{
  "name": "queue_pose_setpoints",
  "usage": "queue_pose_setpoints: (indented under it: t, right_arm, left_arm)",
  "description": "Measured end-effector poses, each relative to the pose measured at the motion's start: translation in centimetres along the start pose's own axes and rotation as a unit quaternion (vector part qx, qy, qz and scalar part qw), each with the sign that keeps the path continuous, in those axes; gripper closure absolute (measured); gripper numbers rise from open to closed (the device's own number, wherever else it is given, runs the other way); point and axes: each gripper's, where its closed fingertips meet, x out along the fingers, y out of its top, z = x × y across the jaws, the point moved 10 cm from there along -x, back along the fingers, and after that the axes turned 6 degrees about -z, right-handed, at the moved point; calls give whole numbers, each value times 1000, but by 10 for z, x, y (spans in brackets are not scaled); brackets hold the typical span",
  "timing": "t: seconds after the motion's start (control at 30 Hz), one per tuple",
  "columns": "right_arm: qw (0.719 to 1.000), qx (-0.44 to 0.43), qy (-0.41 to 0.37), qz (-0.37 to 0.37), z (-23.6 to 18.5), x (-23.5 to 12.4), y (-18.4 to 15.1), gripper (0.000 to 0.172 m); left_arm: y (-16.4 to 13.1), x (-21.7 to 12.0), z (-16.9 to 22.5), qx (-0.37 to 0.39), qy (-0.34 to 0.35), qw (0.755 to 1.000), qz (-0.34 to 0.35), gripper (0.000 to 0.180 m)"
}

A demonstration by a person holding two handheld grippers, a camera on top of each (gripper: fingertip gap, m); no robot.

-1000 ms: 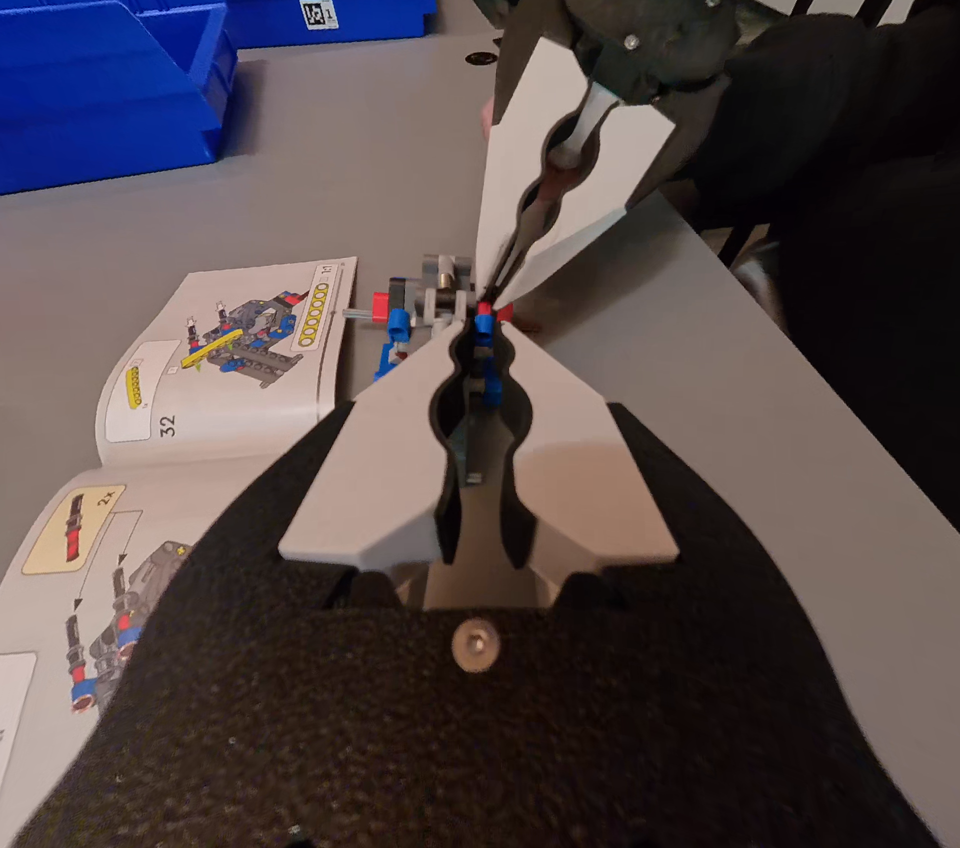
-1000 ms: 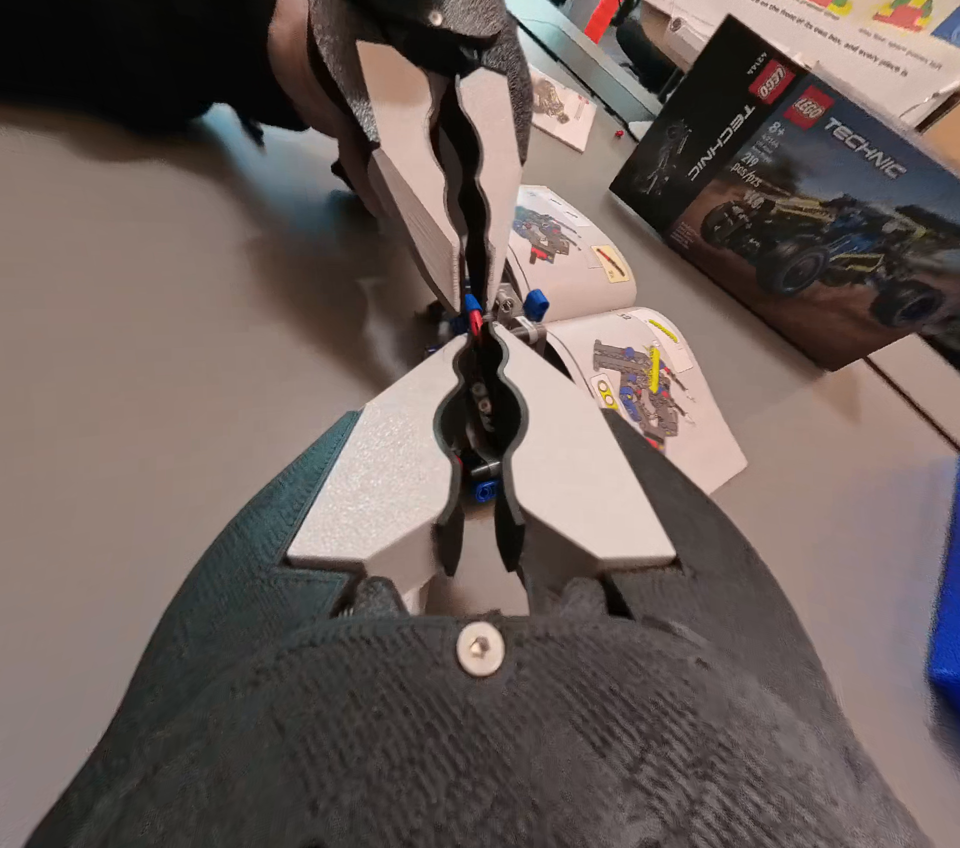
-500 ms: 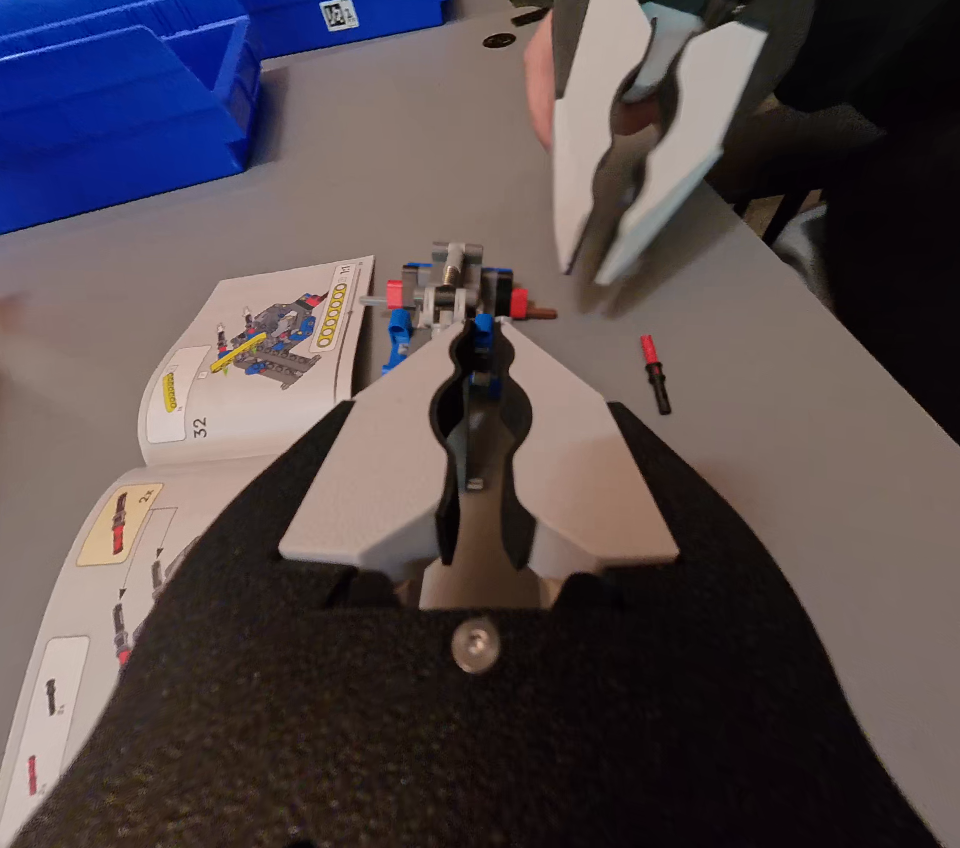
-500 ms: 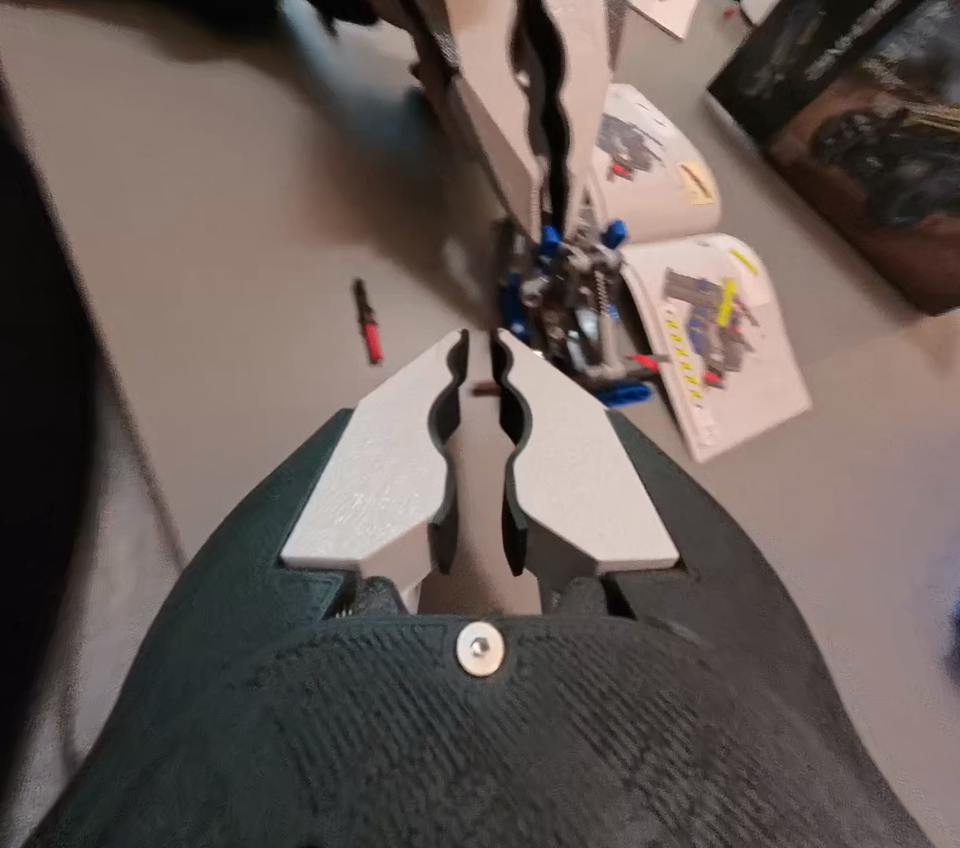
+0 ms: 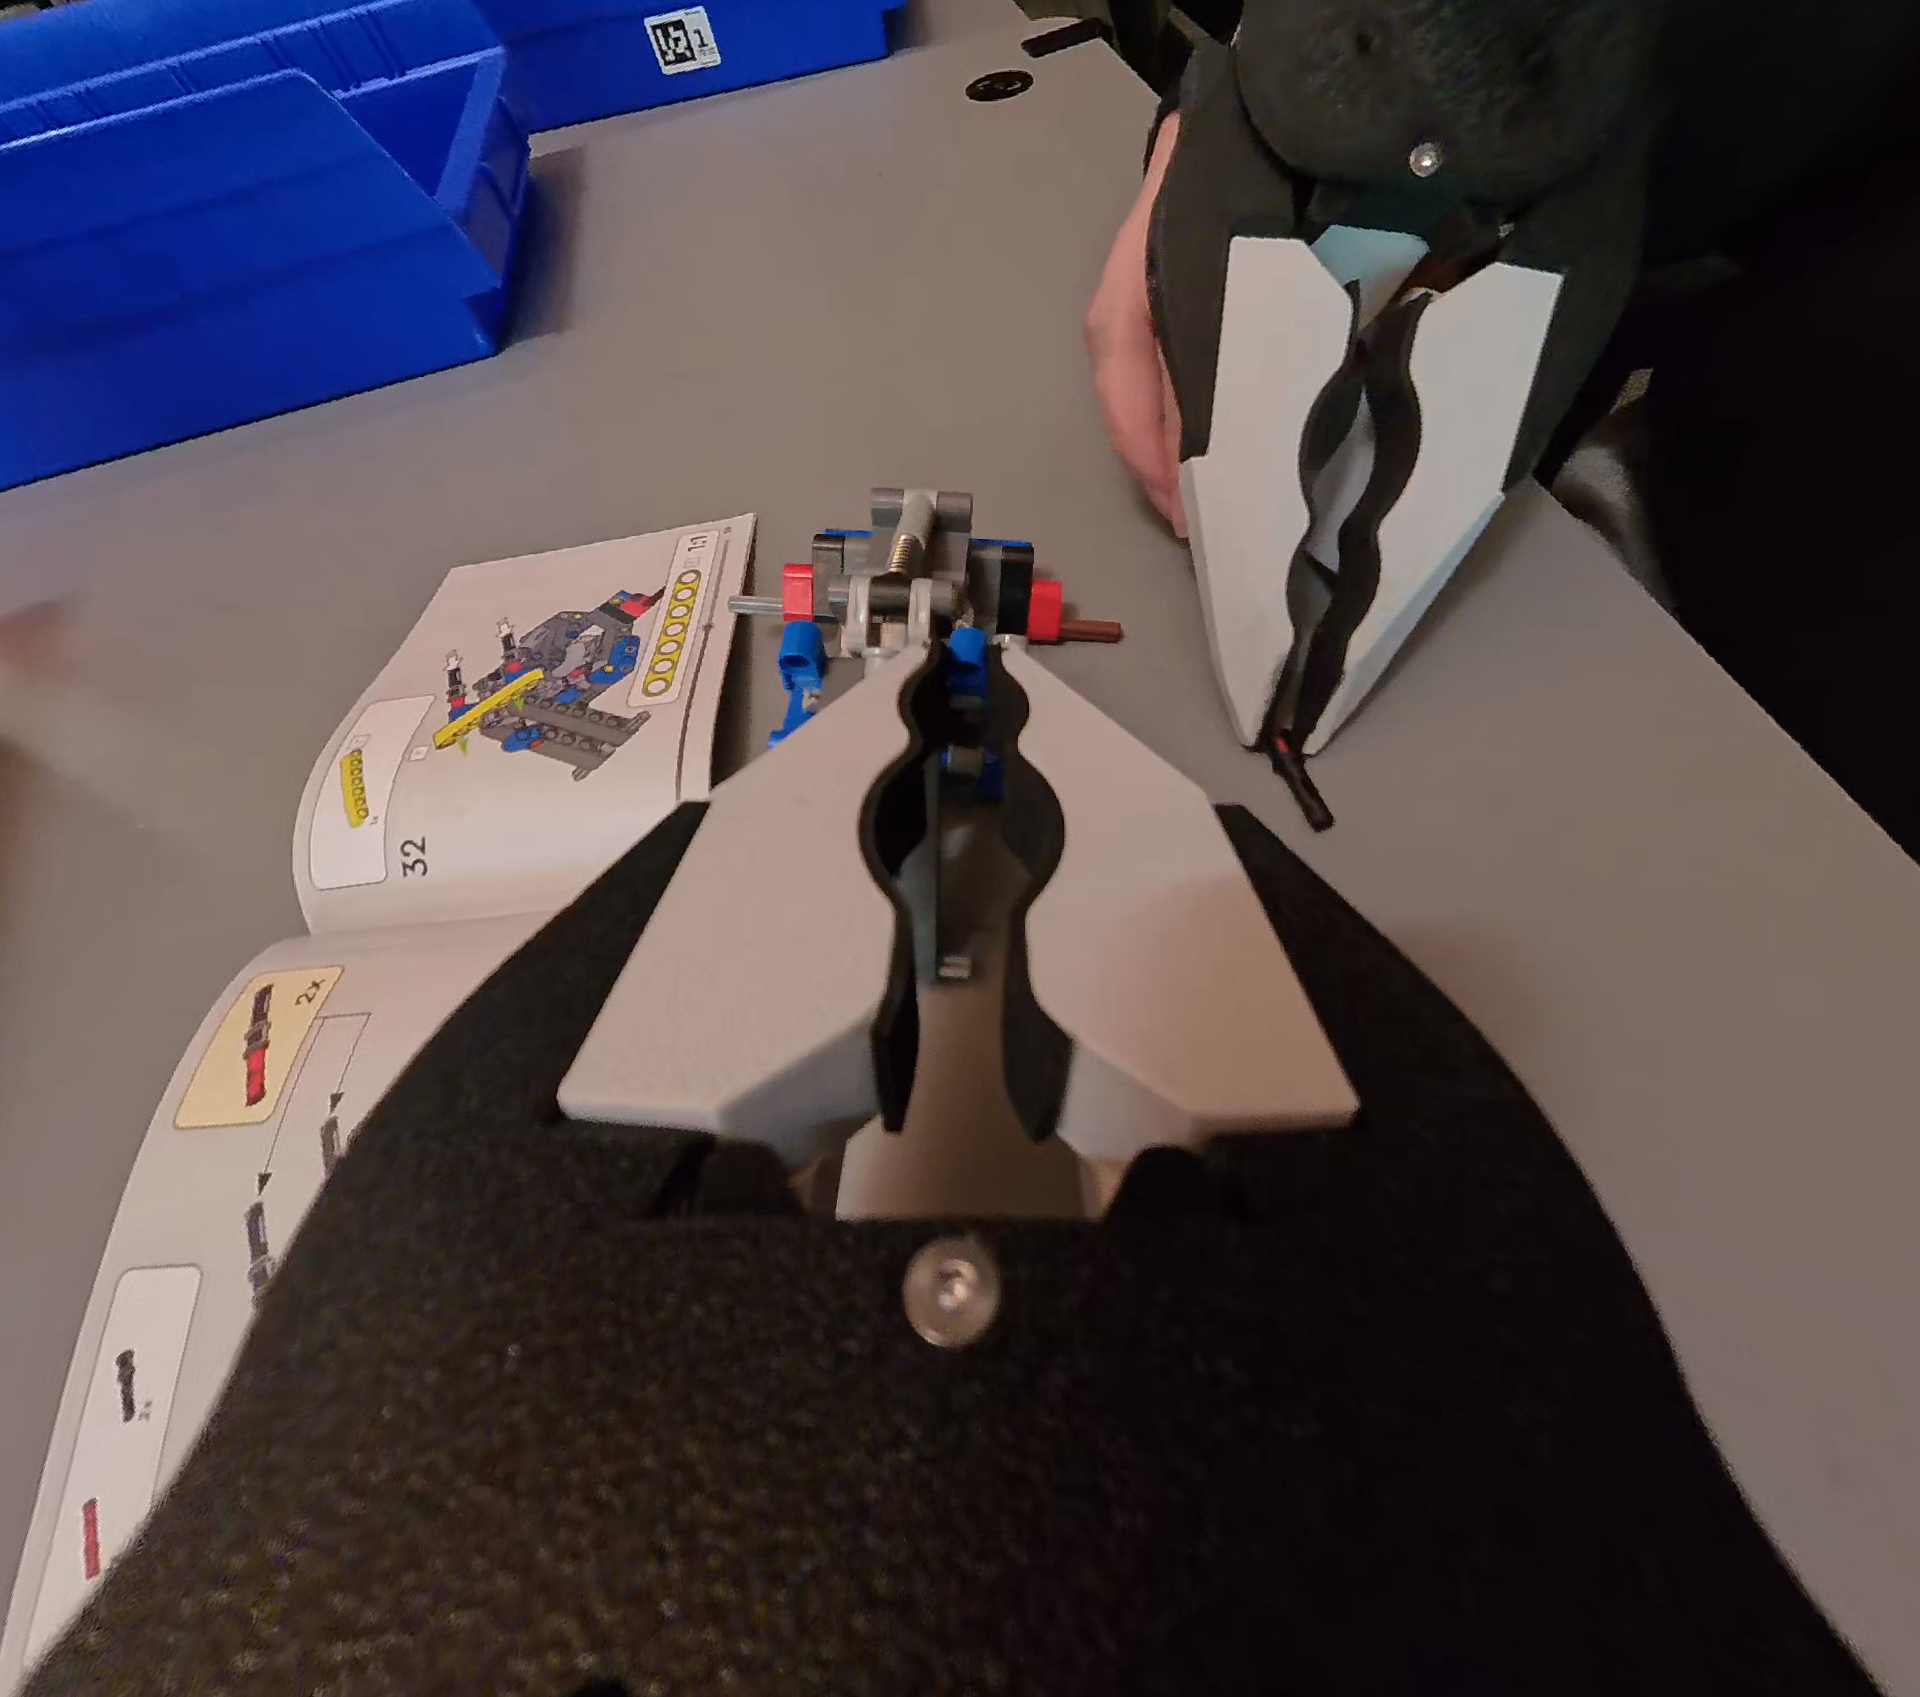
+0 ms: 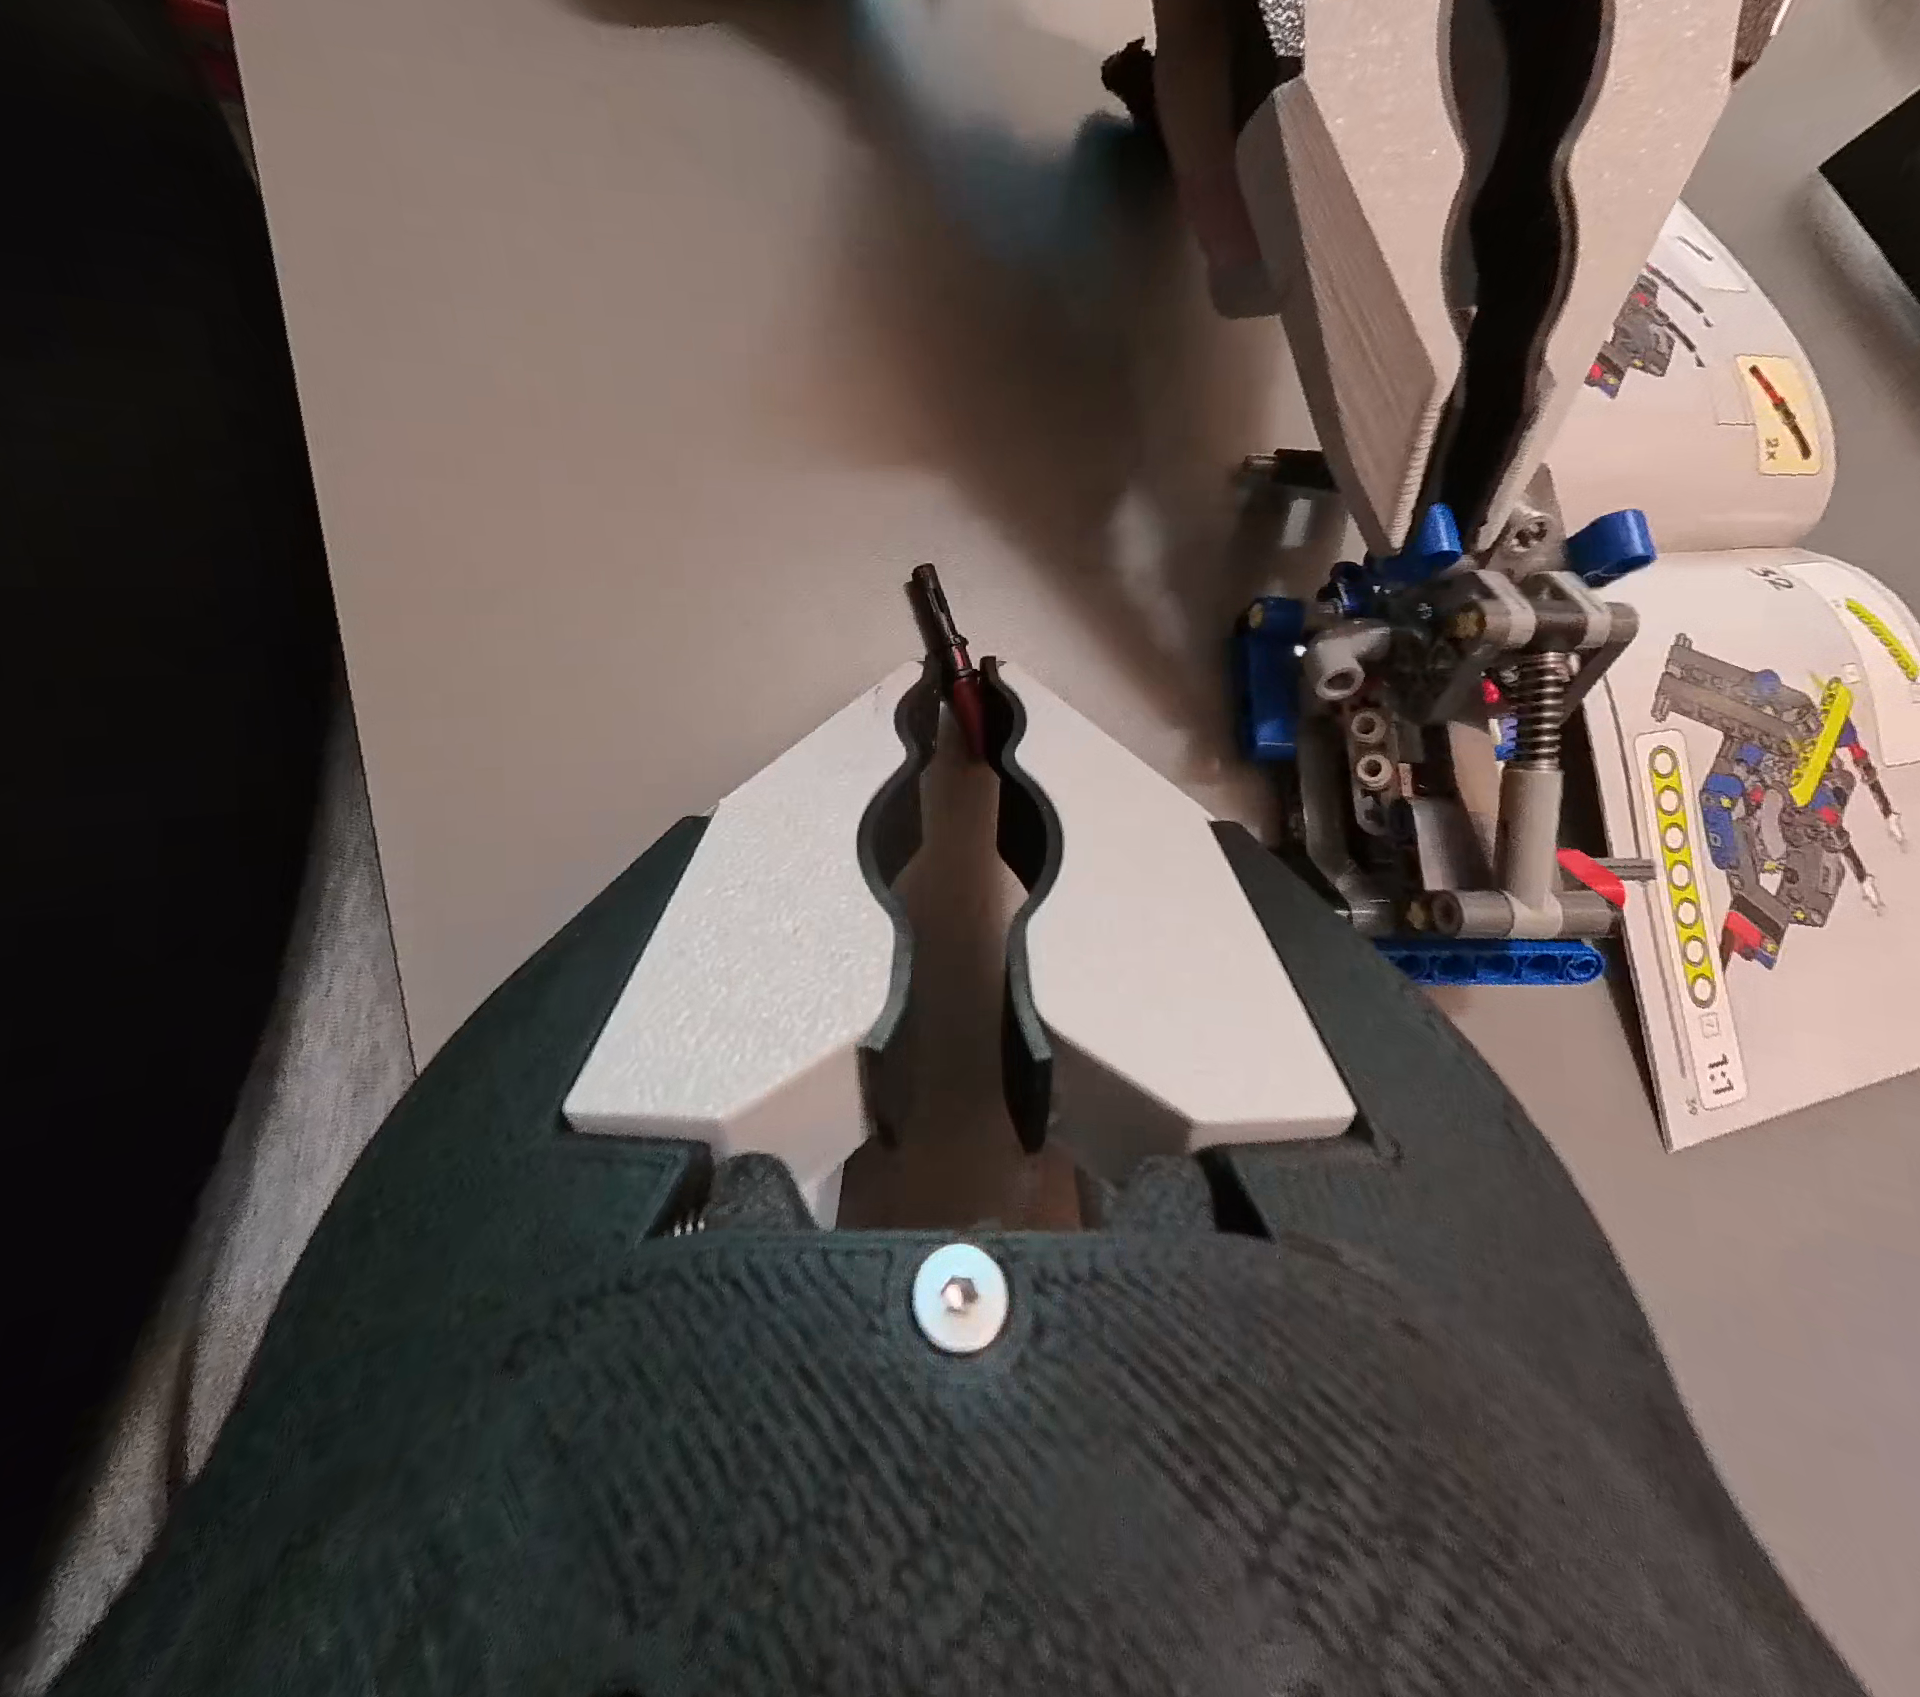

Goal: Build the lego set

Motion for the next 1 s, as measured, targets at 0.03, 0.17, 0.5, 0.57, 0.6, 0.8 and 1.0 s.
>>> queue_pose_setpoints:
  t: [0.03,0.17,0.5,0.57,0.6,0.8,1.0]
  right_arm:
    - [1000,1,0,1,0,0,0,167]
    - [1000,4,-1,1,-1,-1,0,167]
    - [999,17,-45,3,-3,-4,15,142]
    - [995,70,-74,-3,-4,-5,25,141]
    - [990,108,-94,-21,-5,-5,27,142]
    - [966,224,-121,-45,-32,3,40,133]
    - [961,248,-110,-59,-35,8,30,127]
  left_arm:
    - [0,0,0,0,0,1000,0,177]
    - [0,0,0,2,0,1000,0,177]
    - [1,0,1,6,3,1000,1,177]
    - [0,0,1,6,2,1000,2,177]
    - [1,0,0,5,3,1000,2,177]
    - [2,-1,1,7,7,1000,21,174]
    - [4,-9,6,18,11,1000,14,164]
